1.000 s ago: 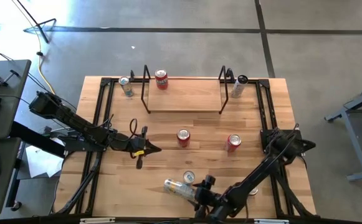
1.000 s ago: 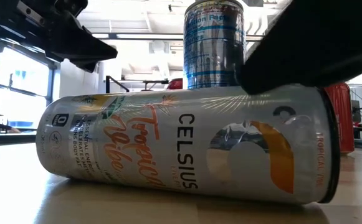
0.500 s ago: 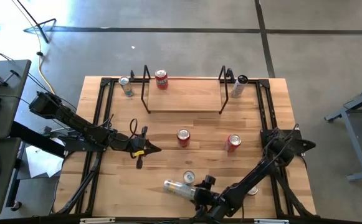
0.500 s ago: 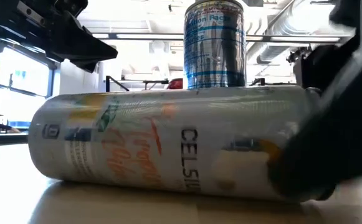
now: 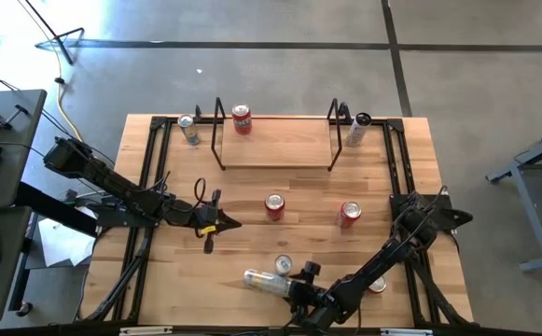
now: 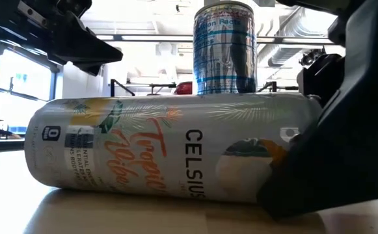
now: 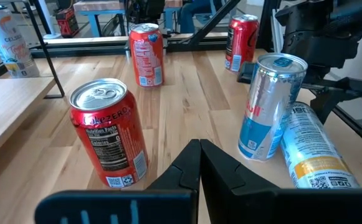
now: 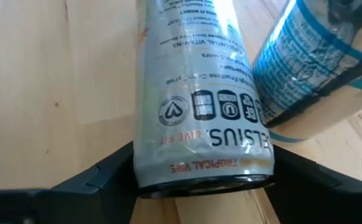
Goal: Place canned beverage on shelf
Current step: Put the bottom white yellow soda can on the shelf
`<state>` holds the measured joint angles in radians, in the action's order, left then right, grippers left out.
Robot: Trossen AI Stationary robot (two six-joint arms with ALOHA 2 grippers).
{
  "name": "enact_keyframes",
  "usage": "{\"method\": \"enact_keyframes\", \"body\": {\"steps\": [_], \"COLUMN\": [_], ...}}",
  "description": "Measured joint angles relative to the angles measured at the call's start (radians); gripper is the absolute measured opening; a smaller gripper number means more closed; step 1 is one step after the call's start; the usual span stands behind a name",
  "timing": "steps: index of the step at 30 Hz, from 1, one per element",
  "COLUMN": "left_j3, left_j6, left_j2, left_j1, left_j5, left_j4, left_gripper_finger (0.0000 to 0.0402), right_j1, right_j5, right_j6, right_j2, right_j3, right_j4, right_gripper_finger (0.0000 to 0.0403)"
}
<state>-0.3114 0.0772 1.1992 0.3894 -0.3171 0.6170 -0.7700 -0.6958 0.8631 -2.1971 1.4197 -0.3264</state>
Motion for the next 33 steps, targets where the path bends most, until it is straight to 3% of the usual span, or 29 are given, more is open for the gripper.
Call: {"method": "enact_keyframes", "body": {"steps": [4,16,22,26,33], "left_j3": [0.0,-0.001,-0.001,-0.001,-0.001], "left_j6": [0.0,0.007,-0.002,0.002,0.017], "left_j2": [0.0,-0.036,-0.118,-0.185,-0.303], "left_j1": [0.013,0.019,0.019,0.019,0.019], "left_j5": [0.0,-0.007,-0.009,-0.022,-0.038], "left_j4": [0.0,0.004,-0.054,-0.132,-0.238], "left_gripper_finger": [0.0,0.0,0.0,0.0,0.0], "right_j1": [0.0,0.028,0.07,0.097,0.201], "right_j5": [0.019,0.203,0.37,0.438,0.529], "right_j6": [0.0,-0.034,-0.035,-0.071,-0.034], "right_j2": [0.003,0.151,0.277,0.334,0.347], "right_j3": [0.001,0.0,0.019,0.137,0.551], "right_j4": [0.002,-0.002,-0.034,-0.237,-0.893], "right_gripper_finger": [0.0236,0.0236,0.0236,0.0236,0.0236]}}
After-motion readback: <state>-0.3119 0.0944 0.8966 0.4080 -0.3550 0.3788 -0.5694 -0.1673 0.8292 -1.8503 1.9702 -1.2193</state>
